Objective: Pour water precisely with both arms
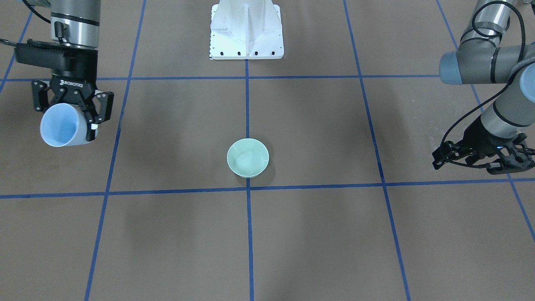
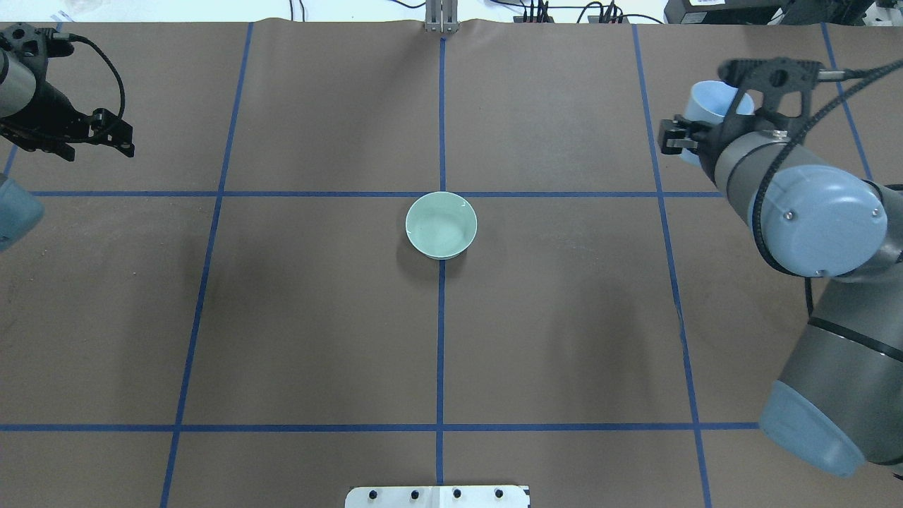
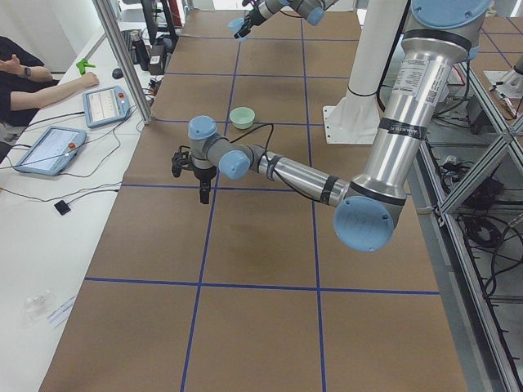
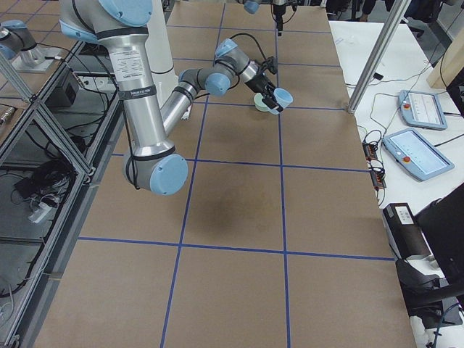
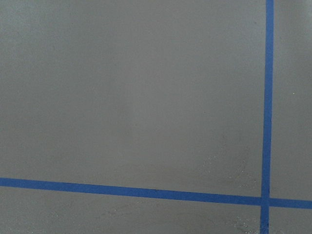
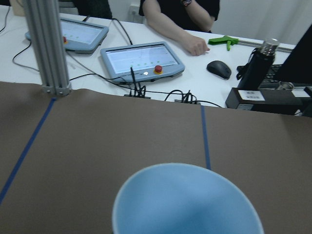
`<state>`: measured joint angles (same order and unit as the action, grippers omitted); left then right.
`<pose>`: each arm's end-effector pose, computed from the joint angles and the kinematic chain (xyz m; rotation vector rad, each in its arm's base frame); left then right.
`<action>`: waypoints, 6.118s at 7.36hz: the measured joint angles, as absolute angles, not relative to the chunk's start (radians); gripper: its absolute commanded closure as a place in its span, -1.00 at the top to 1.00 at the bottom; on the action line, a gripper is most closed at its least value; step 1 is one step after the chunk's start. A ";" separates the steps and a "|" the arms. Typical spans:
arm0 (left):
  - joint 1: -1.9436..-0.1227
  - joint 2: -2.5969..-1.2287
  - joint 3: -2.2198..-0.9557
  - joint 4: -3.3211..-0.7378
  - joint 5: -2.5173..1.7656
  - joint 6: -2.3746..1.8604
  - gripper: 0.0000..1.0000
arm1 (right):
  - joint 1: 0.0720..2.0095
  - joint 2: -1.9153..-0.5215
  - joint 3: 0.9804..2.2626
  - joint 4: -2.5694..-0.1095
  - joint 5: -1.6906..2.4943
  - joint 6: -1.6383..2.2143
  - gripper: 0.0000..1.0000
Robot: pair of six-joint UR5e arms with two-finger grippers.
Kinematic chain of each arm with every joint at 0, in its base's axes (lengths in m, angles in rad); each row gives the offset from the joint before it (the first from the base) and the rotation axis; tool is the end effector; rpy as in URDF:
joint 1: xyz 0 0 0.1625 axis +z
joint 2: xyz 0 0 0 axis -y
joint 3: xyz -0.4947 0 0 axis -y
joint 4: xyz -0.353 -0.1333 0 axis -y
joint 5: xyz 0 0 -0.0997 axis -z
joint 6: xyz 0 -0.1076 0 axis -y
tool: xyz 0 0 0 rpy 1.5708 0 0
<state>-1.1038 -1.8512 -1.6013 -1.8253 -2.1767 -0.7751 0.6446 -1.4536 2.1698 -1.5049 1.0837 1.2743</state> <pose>0.2079 -0.5722 0.5512 0.1025 0.7976 -0.1201 -0.2588 -0.4243 0.4192 0.7670 -0.4785 0.5147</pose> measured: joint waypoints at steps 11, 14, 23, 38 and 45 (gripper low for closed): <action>-1.103 -1.850 -1.601 -1.825 -2.177 -0.776 1.00 | 0.079 -1.833 2.046 -1.501 0.538 2.086 -1.00; -1.103 -1.850 -1.599 -1.825 -2.177 -0.776 1.00 | 0.038 -1.811 1.979 -1.501 0.486 2.112 -1.00; -1.103 -1.852 -1.601 -1.824 -2.177 -0.777 1.00 | 0.008 -1.790 1.910 -1.500 0.423 2.113 1.00; -1.103 -1.857 -1.602 -1.824 -2.177 -0.776 1.00 | -0.064 -1.817 1.918 -1.502 0.374 2.129 1.00; -1.104 -1.852 -1.604 -1.824 -2.177 -0.775 1.00 | -0.142 -1.888 1.966 -1.503 0.362 2.131 1.00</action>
